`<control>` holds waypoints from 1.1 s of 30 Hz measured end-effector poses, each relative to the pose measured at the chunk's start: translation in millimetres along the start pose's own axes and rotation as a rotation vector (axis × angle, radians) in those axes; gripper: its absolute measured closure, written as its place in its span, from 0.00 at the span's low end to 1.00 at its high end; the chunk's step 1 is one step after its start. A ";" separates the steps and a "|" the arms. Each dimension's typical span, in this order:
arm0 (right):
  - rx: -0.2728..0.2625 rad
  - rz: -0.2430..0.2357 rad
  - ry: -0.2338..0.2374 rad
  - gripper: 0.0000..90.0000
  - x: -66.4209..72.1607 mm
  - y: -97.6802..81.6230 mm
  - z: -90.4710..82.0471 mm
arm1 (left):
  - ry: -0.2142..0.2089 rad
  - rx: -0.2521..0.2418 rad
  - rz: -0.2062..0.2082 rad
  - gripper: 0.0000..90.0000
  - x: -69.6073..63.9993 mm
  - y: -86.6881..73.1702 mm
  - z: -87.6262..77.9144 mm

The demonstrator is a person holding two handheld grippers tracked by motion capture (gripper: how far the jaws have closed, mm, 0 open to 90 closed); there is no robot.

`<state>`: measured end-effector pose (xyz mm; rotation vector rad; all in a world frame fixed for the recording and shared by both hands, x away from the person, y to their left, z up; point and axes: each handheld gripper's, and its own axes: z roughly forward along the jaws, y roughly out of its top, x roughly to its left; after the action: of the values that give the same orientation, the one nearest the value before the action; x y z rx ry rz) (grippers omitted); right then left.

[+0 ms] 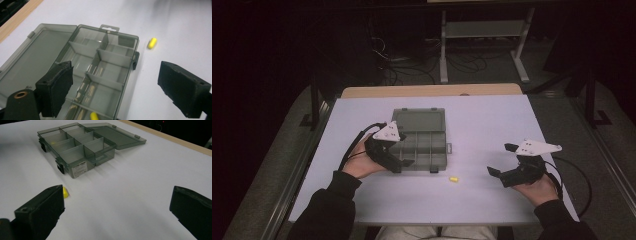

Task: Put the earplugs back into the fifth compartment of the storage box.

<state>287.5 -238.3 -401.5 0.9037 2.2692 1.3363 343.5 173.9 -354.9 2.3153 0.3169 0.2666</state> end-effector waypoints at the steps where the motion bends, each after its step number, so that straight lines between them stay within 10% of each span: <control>1: 0.000 0.000 0.000 0.00 0.0 0.0 0.0 | -0.001 -0.001 0.003 0.13 -0.9 1.1 1.3; 33: -0.007 0.000 0.002 0.00 0.0 1.1 -1.9 | -0.139 0.029 0.106 0.00 -42.0 35.1 57.2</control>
<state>286.8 -239.1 -399.6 0.9006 2.2641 1.3454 325.1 98.9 -372.4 2.3687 0.1301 0.1534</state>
